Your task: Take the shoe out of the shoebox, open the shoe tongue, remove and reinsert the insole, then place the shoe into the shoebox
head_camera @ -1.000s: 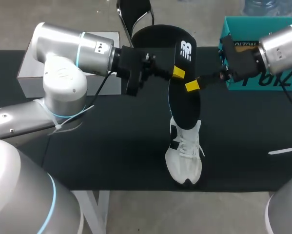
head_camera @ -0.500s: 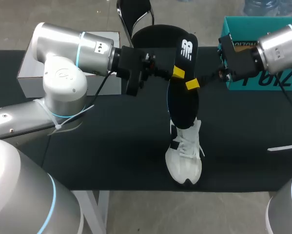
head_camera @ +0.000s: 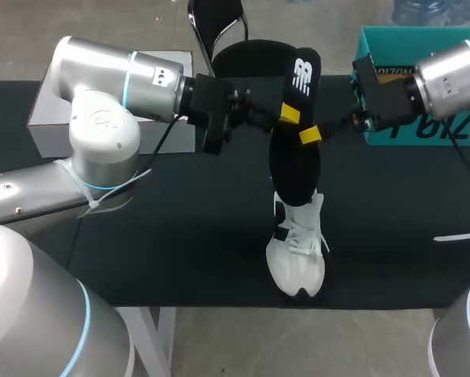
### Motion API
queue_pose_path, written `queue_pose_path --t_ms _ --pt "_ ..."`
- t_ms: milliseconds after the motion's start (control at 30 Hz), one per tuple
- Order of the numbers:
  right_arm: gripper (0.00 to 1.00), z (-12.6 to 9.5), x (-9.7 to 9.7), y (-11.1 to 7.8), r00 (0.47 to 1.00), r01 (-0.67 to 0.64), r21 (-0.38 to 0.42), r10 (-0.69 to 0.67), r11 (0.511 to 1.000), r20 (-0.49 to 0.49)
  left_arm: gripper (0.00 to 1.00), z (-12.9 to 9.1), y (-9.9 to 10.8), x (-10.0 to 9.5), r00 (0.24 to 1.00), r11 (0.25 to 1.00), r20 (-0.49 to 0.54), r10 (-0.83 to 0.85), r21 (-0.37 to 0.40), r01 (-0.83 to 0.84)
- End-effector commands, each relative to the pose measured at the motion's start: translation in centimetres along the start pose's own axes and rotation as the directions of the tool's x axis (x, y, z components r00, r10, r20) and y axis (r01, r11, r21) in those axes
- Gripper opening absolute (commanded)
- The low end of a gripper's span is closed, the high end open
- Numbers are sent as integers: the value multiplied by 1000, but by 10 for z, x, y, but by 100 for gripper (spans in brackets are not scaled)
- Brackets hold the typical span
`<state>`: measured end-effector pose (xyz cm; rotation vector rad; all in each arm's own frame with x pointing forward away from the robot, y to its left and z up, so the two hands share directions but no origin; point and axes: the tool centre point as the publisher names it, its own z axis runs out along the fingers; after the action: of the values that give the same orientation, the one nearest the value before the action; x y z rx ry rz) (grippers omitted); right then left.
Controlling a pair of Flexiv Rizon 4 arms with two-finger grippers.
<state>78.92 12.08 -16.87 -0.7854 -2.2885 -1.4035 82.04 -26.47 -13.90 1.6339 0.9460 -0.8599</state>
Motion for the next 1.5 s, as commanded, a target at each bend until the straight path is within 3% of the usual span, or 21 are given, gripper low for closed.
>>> queue_pose_path --t_ms 33,333,633,833,1067,1400,1500 --pt "0 1 -1 0 1000 -2 -1 2 1000 4 100 1 0 0 1000 1000 -1 2 -2 -2" --pt "0 -3 -6 0 1000 -3 -8 3 1000 5 100 1 0 0 1000 1000 -1 2 -2 -2" --pt "0 -9 -11 2 1000 -7 8 7 1000 20 100 -52 -10 42 971 985 -166 -172 -46 167" --pt "0 -17 -18 4 999 -11 26 10 1000 46 100 -90 -22 68 888 932 -283 -363 -113 345" --pt "0 -20 -25 12 998 -3 35 0 999 67 100 -115 -39 91 780 816 -243 -577 -193 544" --pt "0 -22 -32 19 997 17 45 -20 999 79 100 -112 -45 99 666 673 -117 -737 -219 706" --pt "0 -23 -35 19 996 22 45 -26 999 81 100 -106 -47 101 633 645 -132 -763 -212 734"
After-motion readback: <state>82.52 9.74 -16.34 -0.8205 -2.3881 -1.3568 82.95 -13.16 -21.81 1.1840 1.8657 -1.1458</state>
